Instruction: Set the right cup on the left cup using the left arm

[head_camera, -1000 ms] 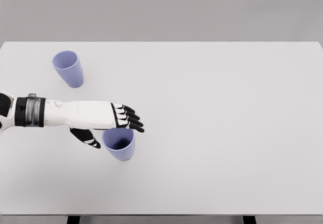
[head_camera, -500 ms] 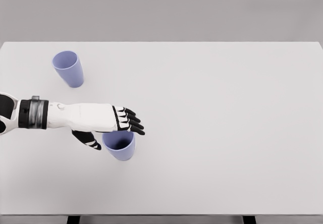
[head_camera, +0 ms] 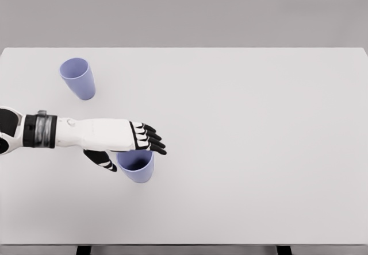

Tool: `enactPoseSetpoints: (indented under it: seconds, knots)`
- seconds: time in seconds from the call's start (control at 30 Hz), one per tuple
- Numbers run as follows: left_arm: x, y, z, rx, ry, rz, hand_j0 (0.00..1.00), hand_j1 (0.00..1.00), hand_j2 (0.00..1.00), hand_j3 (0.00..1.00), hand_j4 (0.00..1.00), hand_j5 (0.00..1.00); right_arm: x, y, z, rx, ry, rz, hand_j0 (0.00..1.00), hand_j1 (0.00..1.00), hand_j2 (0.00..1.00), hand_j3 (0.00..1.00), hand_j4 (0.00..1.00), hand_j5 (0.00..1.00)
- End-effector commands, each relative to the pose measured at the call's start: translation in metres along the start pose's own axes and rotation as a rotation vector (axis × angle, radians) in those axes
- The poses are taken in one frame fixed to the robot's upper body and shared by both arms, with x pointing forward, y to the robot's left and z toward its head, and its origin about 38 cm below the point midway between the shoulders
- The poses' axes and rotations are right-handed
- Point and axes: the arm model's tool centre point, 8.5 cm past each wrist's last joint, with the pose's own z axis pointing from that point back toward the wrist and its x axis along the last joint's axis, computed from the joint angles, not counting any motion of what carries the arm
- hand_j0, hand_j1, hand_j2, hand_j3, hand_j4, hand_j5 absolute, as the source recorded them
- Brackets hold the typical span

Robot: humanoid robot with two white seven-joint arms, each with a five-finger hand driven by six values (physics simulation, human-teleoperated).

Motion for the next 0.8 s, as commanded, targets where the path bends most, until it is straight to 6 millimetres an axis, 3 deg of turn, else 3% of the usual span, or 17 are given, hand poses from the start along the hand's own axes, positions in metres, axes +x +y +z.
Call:
enactPoseSetpoints:
  seconds: [0.0,0.27,0.3,0.37,0.43,0.67,0.77]
  knots:
    - [0.0,0.001,-0.004,0.0,-0.005,-0.009,1.0,1.0,1.0,1.0,1.0,1.0,0.0,0.0,0.0,0.0,0.0,0.0,1.0,1.0,1.0,1.0,1.0,1.0]
    - [0.0,-0.01,-0.004,0.0,0.004,0.005,1.0,1.0,1.0,1.0,1.0,1.0,0.0,0.0,0.0,0.0,0.0,0.0,1.0,1.0,1.0,1.0,1.0,1.0]
    - [0.0,-0.01,-0.004,0.004,0.004,0.009,0.97,0.97,0.97,0.97,0.97,0.97,0.0,0.0,0.0,0.0,0.0,0.0,1.0,1.0,1.0,1.0,1.0,1.0]
    - [0.001,-0.01,-0.004,0.005,0.003,0.009,0.7,0.7,0.7,0.7,0.7,0.7,0.0,0.0,0.0,0.0,0.0,0.0,1.0,1.0,1.0,1.0,1.0,1.0]
    - [0.001,-0.009,-0.004,0.01,0.002,0.012,0.53,0.53,0.53,0.53,0.53,0.53,0.0,0.0,0.0,0.0,0.0,0.0,1.0,1.0,1.0,1.0,1.0,1.0]
    - [0.0,0.007,0.007,0.059,0.008,0.019,0.46,0.46,0.46,0.46,0.46,0.46,0.0,0.0,0.0,0.0,0.0,0.0,1.0,1.0,1.0,1.0,1.0,1.0]
    - [-0.003,0.012,0.025,0.063,0.046,0.018,0.46,0.46,0.46,0.46,0.46,0.46,0.0,0.0,0.0,0.0,0.0,0.0,1.0,1.0,1.0,1.0,1.0,1.0]
